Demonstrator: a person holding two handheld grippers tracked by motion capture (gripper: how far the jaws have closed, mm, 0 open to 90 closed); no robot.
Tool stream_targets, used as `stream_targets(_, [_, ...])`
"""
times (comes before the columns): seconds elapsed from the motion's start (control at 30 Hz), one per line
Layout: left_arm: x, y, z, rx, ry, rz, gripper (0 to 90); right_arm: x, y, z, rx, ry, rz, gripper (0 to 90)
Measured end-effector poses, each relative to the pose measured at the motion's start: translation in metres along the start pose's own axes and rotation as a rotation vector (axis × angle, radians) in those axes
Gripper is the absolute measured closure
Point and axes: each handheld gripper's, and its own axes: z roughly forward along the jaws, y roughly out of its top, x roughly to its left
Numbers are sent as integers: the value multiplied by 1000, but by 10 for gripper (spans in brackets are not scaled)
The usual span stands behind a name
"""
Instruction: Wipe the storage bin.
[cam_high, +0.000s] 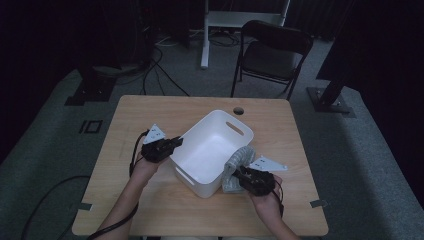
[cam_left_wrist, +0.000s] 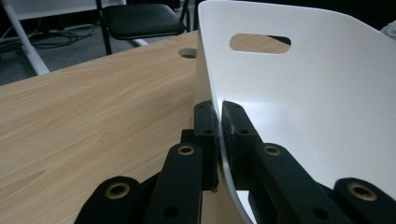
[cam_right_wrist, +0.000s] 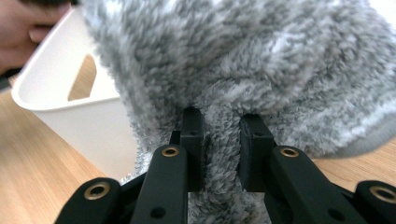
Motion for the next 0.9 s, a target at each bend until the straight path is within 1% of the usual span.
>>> stream_targets(0.03, [0, 0, 0, -1, -7, -3, 852, 0, -1, 3, 9, 0, -3, 752])
stream_targets(0.1, [0, 0, 0, 0, -9, -9, 852, 0, -4, 7, 25, 5, 4, 753])
stream_targets(0.23, [0, 0, 0, 1, -9, -7, 851, 0, -9, 14, 50, -8, 0, 753])
stream_targets(0.4, [-2, 0, 0, -3, 11, -2, 850, -5, -15, 23, 88, -20, 9, 753])
stream_targets(0.47, [-2, 0, 1, -5, 20, -7, 850, -7, -17, 28, 106, -22, 16, 753])
stream_targets(0.6, [-3, 0, 1, -3, 30, 0, 850, -12, -22, 36, 134, -29, 23, 752])
stream_targets(0.8, [-3, 0, 1, -4, 38, -4, 849, -19, -32, 46, 178, -38, 42, 752])
stream_targets(0.83, [-3, 0, 1, -5, 41, -4, 848, -20, -34, 49, 192, -42, 38, 751])
stream_targets(0.9, [-3, 0, 1, -5, 43, -4, 848, -22, -39, 55, 216, -42, 54, 751])
